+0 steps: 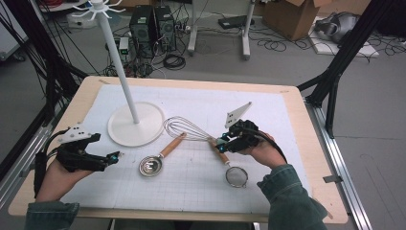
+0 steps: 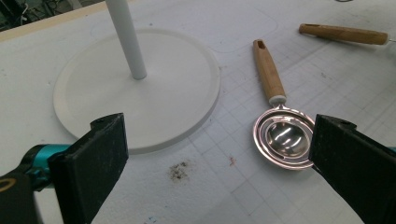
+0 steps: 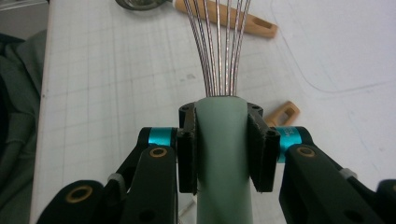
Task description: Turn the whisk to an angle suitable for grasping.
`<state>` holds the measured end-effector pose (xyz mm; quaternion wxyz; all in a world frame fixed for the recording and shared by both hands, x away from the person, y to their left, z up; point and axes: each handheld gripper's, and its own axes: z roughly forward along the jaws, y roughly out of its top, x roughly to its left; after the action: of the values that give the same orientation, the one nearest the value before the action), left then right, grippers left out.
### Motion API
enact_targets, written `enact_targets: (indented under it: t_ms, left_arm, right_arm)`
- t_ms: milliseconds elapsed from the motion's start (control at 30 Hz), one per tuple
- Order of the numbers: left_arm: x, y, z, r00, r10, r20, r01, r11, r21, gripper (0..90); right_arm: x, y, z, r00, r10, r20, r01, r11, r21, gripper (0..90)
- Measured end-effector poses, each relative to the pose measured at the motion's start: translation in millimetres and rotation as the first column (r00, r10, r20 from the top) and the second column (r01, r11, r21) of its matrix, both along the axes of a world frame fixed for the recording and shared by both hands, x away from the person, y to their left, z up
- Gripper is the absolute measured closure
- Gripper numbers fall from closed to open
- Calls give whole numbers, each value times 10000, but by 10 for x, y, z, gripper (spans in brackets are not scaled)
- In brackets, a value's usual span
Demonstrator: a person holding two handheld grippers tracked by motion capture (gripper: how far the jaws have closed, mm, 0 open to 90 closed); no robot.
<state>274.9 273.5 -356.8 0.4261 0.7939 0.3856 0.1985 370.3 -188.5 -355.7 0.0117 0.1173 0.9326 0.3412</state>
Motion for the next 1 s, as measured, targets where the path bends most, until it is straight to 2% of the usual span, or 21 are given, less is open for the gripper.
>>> enact_targets:
  t_ms: [233,267,500,733,767,833,933,1000]
  left_arm:
    - [-11,7,15,9999,-96,68,96,9999,-50,52]
    - [-13,11,20,9999,-140,80,140,9999,-60,52]
    - [-42,16,79,9989,-423,192,426,9989,-196,52]
    - [-61,15,150,9968,-748,293,754,9970,-190,53]
    - [-62,13,162,9965,-761,340,769,9968,-217,53]
    - [-65,6,191,9959,-828,370,835,9963,-186,53]
    - [-63,-13,232,9938,-1024,425,1030,9946,-113,52]
    - [-61,-34,251,9924,-1148,439,1154,9933,-103,53]
  right_arm:
    - [-34,231,9,9998,189,-49,-188,9996,216,691]
    - [-43,315,5,9996,287,-45,-286,9994,217,691]
    - [-70,533,-40,9989,387,-265,-388,9992,-25,691]
    - [-150,866,-95,9948,931,-408,-929,9956,84,691]
    - [-150,866,-95,9948,931,-408,-929,9956,84,691]
    - [-198,1022,-153,9915,1187,-535,-1183,9929,106,690]
    - [-236,1126,-198,9891,1347,-594,-1346,9909,60,690]
    - [-303,1263,-257,9863,1515,-650,-1528,9881,-159,690]
